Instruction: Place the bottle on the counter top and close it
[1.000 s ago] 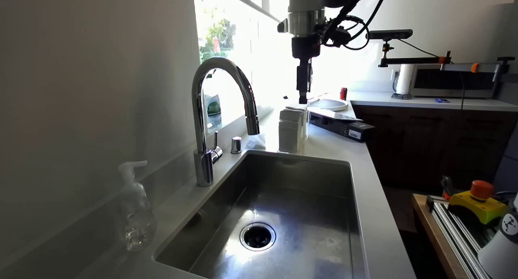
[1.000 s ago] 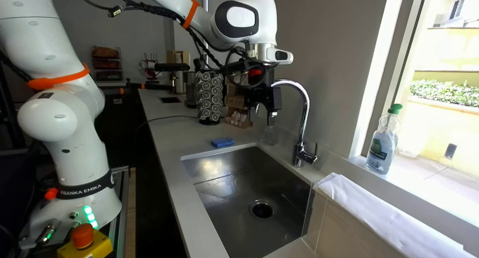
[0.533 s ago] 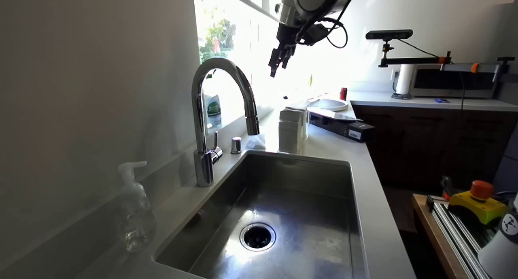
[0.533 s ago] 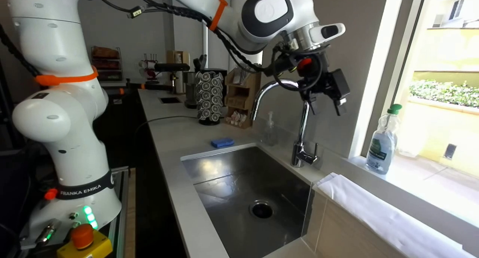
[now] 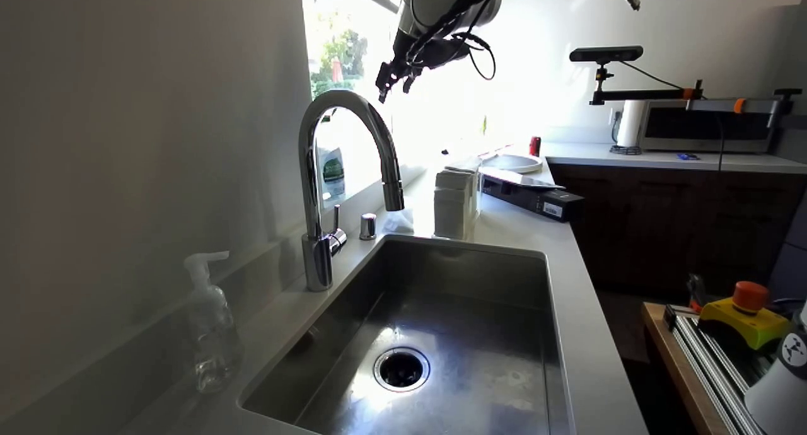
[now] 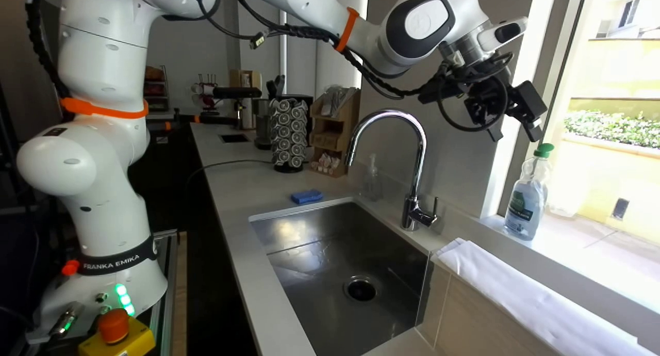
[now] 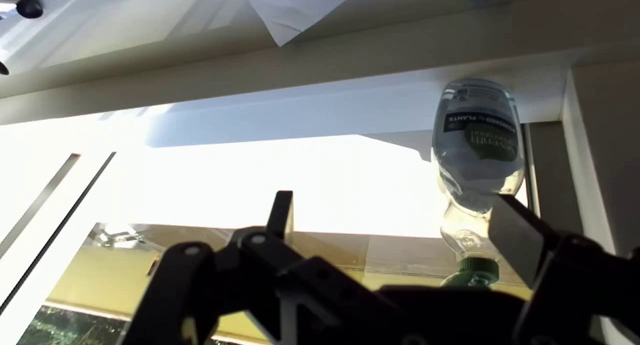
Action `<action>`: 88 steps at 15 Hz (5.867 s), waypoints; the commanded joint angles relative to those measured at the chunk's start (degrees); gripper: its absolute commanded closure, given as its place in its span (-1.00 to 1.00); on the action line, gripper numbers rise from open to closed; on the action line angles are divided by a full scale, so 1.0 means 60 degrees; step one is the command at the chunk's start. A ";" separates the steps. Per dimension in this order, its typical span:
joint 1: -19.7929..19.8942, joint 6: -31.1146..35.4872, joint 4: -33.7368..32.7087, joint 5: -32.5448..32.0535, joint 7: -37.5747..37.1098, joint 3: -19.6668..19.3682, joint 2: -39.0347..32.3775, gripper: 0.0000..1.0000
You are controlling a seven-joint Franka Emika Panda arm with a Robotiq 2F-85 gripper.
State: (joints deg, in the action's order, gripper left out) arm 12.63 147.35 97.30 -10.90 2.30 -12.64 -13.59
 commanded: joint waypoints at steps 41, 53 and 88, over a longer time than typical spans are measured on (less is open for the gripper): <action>0.0794 -0.0492 -0.5716 0.3894 -0.1810 0.1065 -0.4356 0.58; 0.0842 -0.0389 -0.5935 0.3886 -0.1869 0.1077 -0.4397 0.95; 0.2889 -0.0191 -0.0023 0.7033 0.2321 0.1096 -0.0627 0.95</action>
State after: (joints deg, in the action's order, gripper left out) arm 27.97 145.81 94.52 25.31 9.86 -7.24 -18.98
